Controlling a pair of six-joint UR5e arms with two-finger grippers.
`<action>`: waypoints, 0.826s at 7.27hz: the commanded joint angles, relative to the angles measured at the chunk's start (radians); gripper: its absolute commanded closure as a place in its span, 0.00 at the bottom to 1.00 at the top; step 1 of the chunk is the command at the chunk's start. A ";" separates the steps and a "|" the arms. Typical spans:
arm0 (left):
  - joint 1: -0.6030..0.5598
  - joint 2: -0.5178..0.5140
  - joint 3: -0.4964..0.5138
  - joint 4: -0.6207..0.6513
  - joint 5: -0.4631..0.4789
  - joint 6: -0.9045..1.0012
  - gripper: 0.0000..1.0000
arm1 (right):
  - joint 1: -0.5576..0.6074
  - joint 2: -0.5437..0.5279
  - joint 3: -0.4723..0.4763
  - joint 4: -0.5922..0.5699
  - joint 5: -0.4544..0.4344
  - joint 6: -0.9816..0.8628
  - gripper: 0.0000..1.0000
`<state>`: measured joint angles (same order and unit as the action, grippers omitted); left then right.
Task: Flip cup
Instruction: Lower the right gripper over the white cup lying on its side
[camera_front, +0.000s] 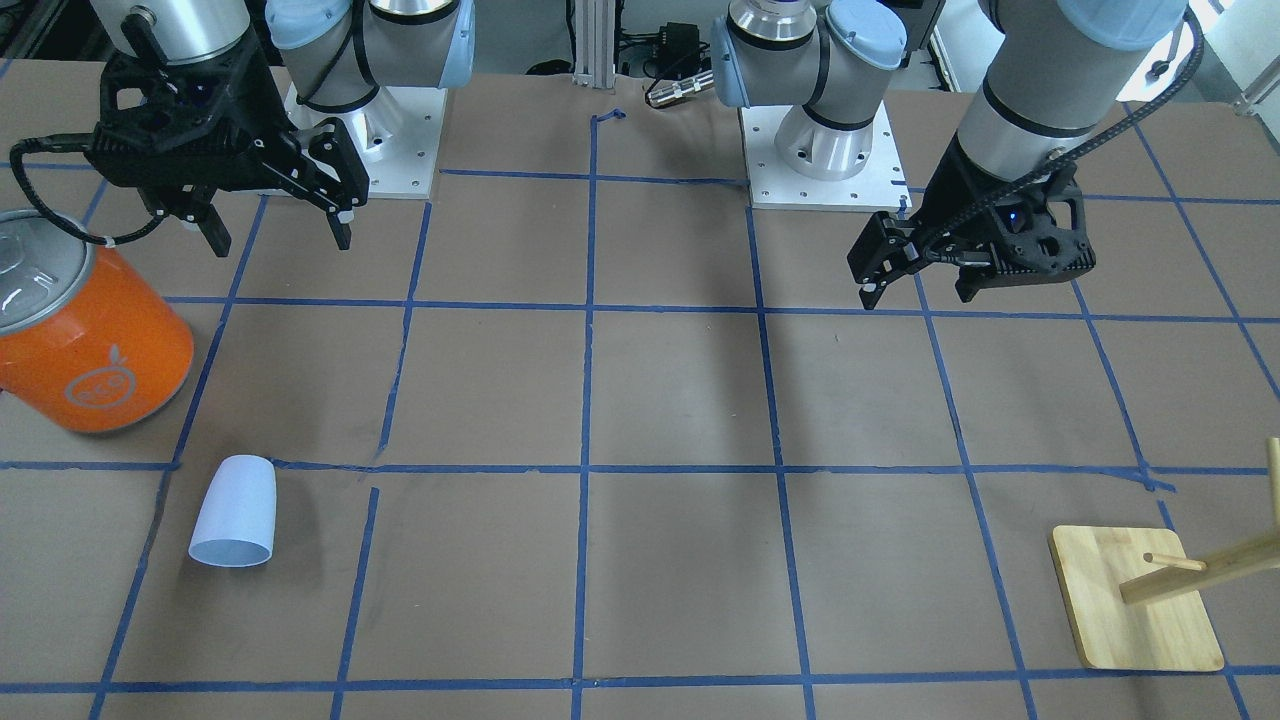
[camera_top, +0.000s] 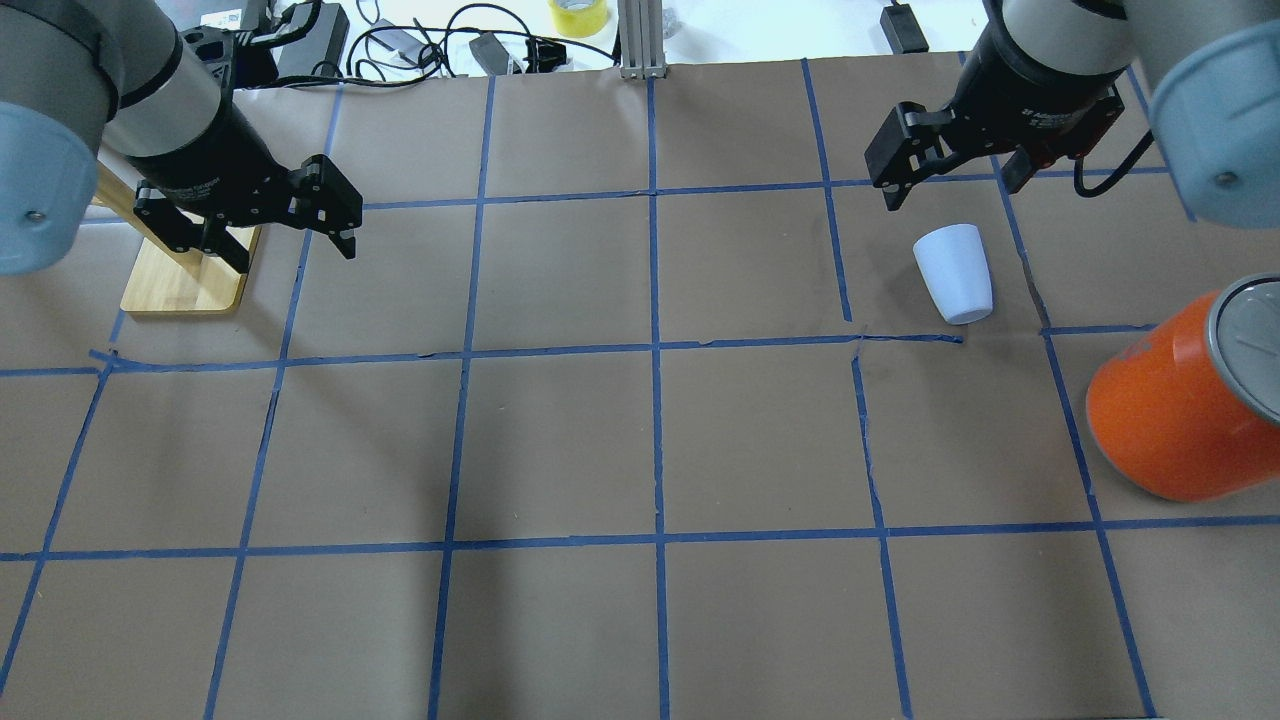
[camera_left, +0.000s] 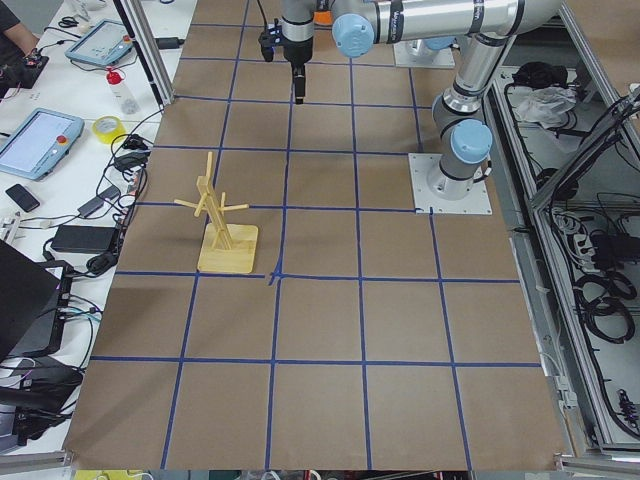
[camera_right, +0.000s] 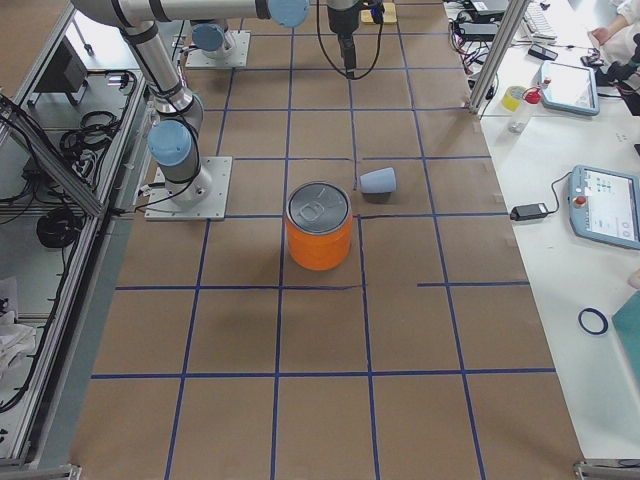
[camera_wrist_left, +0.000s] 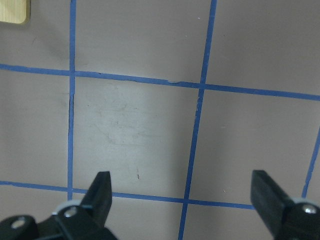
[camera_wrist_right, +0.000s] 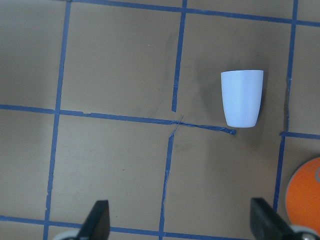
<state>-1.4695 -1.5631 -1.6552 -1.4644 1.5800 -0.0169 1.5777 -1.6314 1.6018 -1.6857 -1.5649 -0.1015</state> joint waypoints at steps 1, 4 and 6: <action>0.000 -0.002 0.000 0.001 0.000 0.000 0.00 | 0.001 -0.001 0.003 0.000 0.002 -0.001 0.00; 0.000 -0.002 0.000 0.001 0.000 0.000 0.00 | -0.010 0.024 0.004 -0.054 0.012 -0.047 0.00; 0.000 -0.003 0.000 0.001 0.001 0.000 0.00 | -0.077 0.155 -0.003 -0.071 0.009 -0.049 0.00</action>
<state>-1.4695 -1.5652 -1.6552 -1.4635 1.5804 -0.0169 1.5458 -1.5562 1.6039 -1.7402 -1.5566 -0.1484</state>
